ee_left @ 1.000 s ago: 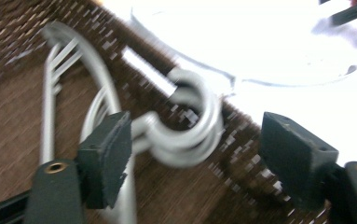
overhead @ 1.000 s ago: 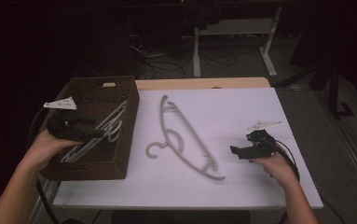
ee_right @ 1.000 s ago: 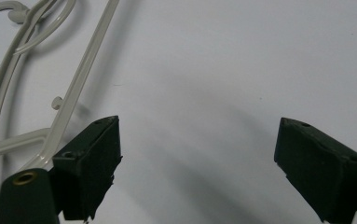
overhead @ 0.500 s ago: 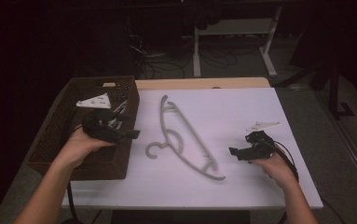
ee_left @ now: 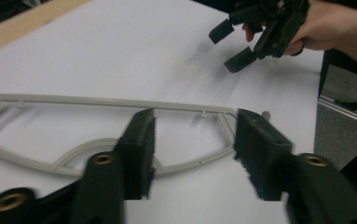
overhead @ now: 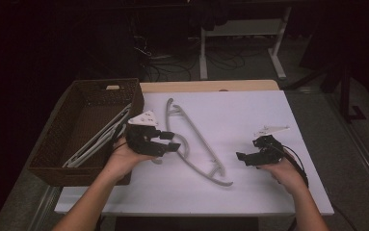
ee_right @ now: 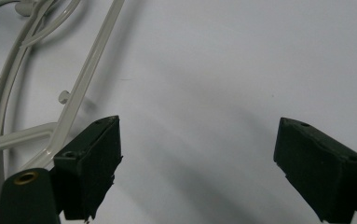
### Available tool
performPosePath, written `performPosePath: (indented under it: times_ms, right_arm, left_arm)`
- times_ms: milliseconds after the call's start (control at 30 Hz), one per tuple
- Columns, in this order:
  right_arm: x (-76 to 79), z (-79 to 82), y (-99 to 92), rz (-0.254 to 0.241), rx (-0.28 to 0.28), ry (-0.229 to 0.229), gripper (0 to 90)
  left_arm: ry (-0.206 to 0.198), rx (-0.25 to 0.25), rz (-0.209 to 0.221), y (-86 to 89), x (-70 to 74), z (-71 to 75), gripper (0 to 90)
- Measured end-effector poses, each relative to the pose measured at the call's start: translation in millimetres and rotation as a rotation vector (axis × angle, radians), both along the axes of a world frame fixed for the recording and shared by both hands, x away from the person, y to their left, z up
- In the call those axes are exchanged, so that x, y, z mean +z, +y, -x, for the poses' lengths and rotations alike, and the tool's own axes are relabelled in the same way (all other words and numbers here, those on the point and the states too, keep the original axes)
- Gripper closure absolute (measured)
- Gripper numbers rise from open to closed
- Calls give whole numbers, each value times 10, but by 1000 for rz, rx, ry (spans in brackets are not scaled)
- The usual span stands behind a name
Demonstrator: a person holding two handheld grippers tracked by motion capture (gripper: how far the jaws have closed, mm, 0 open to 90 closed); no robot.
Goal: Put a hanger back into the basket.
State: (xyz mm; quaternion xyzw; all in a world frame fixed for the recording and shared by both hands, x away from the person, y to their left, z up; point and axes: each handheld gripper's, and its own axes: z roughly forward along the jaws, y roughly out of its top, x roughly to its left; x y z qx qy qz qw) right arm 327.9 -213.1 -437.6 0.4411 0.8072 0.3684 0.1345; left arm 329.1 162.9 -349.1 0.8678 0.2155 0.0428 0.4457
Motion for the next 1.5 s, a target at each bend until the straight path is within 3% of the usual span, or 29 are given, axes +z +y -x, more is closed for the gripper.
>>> performPosePath:
  times_ms: [267, 400, 633, 900, 1500]
  right_arm:
    - [-4, -4, -1, 2, 2, 1, 146]
    - [-3, -6, -5, 2, 1, 0, 146]
    - [1, -3, -6, 1, 2, -1, 146]
    - [7, -1, -9, -4, -2, 0, 147]
    - [12, -10, -38, -13, -11, -4, 147]
  left_arm:
    - [92, -100, -115, -283, -469, 26, 888]
    - [119, -138, -178, -413, -672, 67, 900]
    - [150, -178, -251, -617, -929, 115, 900]
    - [145, -195, -266, -772, -1007, 87, 900]
    - [137, -184, -215, -1195, -1052, -162, 900]
